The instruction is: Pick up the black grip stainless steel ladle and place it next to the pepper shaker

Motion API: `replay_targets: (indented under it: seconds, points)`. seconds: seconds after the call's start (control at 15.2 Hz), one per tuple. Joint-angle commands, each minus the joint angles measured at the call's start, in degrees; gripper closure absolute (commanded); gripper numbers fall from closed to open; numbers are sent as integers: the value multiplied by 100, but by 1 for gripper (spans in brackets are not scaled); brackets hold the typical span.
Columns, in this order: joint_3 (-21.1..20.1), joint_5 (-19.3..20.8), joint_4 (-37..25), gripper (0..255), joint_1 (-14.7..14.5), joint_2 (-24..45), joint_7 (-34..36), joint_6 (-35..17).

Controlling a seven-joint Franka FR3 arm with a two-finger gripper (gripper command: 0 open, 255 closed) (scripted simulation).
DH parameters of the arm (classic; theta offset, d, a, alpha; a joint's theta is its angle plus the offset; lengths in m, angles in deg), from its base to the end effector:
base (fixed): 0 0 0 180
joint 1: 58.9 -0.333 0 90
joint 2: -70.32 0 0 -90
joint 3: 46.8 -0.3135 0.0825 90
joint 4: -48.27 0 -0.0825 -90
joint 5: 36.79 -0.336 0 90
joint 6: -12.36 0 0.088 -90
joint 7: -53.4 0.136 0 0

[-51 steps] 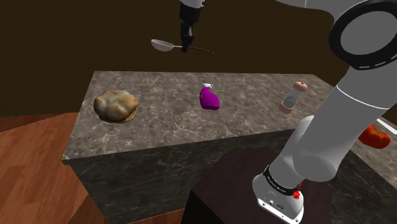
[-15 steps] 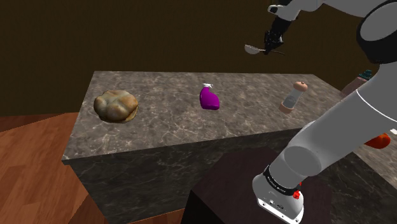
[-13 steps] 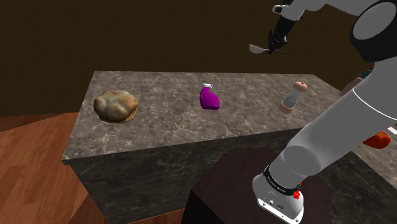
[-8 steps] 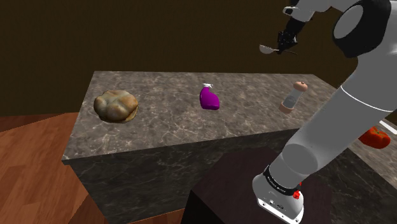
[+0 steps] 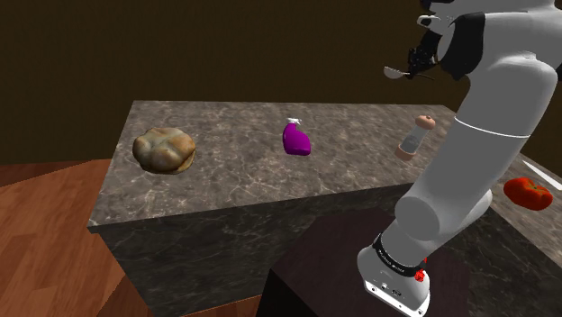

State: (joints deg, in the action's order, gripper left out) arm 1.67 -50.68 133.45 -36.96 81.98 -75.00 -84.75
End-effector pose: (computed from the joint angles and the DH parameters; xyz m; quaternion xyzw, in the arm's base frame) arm 0.2554 -0.5047 0.5645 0.8745 0.4816 0.0385 0.0432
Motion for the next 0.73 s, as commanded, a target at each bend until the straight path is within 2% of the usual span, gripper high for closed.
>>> replay_targets:
  seconds: [0.0,0.66]
  points:
    - [-3,-48,84,255,31,53,-64,-117]
    - [-31,-19,936,255,-88,-24,-118,-911]
